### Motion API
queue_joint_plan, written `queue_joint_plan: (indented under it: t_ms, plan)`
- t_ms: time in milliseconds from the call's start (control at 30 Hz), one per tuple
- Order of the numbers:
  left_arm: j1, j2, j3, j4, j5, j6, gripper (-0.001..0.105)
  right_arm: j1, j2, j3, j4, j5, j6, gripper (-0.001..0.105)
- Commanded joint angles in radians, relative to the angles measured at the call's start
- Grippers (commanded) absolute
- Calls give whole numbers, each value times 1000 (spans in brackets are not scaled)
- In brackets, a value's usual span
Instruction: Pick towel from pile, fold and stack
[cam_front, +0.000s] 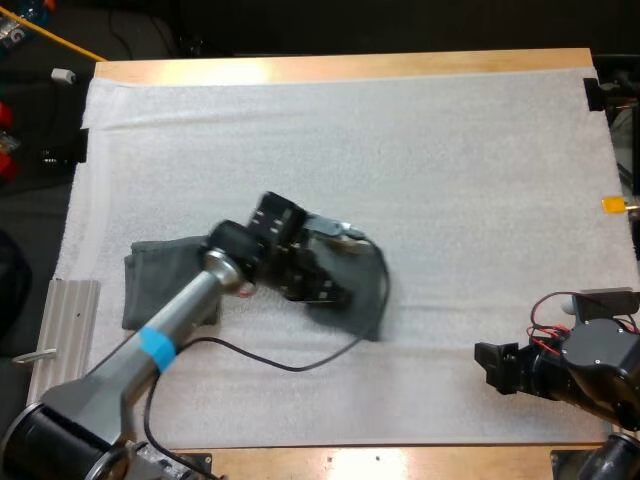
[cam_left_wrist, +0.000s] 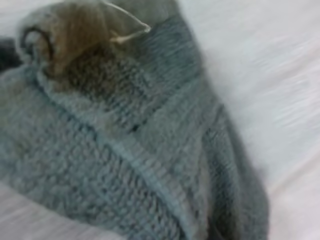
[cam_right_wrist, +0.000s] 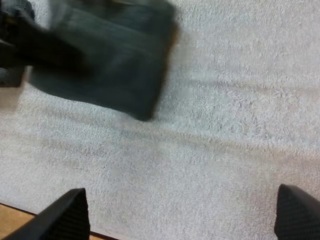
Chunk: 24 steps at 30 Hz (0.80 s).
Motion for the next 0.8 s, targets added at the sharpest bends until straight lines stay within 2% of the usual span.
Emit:
queue_joint_plan:
  t_ms: [0,133,200,533,767]
  plan:
    - [21,-18,-19,66,-72,62,0,0,-2,-6,7,6,-4,72]
    - [110,-32,-71,192,-236,165,0,0,-2,-6,7,6,-4,72]
    - [153,-45,-96,235,-289,192,0,0,-2,-6,7,6,-4,72]
    - [329,-100,-118,308,-407,279,0,0,-2,-6,7,6,-4,72]
    - [411,-100,-99,307,-473,285,0,0,-2,-6,7,6,-4,72]
